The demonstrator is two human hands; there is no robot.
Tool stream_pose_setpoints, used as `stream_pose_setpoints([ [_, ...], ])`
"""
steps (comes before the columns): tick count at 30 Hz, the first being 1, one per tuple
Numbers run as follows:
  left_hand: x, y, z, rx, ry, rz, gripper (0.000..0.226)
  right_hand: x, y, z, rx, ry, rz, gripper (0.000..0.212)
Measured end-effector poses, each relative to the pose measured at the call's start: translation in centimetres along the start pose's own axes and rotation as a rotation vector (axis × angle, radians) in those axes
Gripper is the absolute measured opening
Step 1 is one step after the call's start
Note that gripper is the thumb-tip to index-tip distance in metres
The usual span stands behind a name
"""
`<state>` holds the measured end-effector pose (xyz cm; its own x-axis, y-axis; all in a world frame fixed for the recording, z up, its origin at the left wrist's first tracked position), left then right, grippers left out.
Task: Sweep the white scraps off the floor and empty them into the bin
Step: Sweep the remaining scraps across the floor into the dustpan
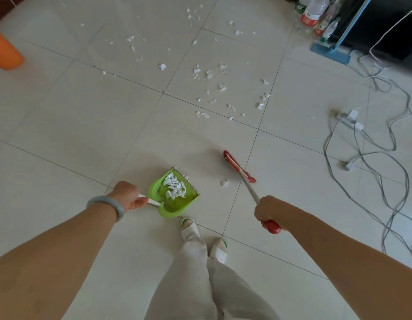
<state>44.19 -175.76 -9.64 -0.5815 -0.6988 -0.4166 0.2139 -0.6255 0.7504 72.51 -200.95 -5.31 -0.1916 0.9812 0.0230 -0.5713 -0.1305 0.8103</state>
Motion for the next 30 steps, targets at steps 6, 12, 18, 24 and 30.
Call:
stream_pose_setpoints([
  [6, 0.2, 0.0, 2.2, 0.011, -0.033, -0.034, 0.023, -0.8, 1.0, -2.1, 0.104, -0.245, -0.162, 0.010],
  [12, -2.2, -2.9, 5.1, -0.010, -0.038, -0.070, 0.010, 2.3, 1.8, -4.0, 0.106, -0.350, -0.219, 0.015],
  [18, -5.5, -9.0, 7.7, 0.092, -0.238, -0.144, 0.012, 7.7, 3.3, -7.5, 0.071, -0.417, -0.307, 0.021],
  [24, -8.7, -15.5, 10.4, 0.144, -0.328, -0.213, 0.027, 15.6, 5.2, -12.7, 0.062, -0.454, -0.317, 0.019],
  [30, -10.7, -19.1, 11.7, 0.180, -0.405, -0.249, 0.028, 21.8, 7.4, -15.9, 0.123, -0.383, -0.165, 0.024],
])
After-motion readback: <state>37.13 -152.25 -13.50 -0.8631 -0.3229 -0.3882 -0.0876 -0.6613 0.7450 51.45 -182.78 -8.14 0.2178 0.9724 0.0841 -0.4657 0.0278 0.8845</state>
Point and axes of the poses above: each hand's wrist, its own y-axis away from the middle knuckle, its own z-axis out of the back of the hand, x = y × z, the point moved 5 cm from there along -y, towards the middle knuckle, and after that the axes turned 11 degrees about -x, right-handed, at the moved point
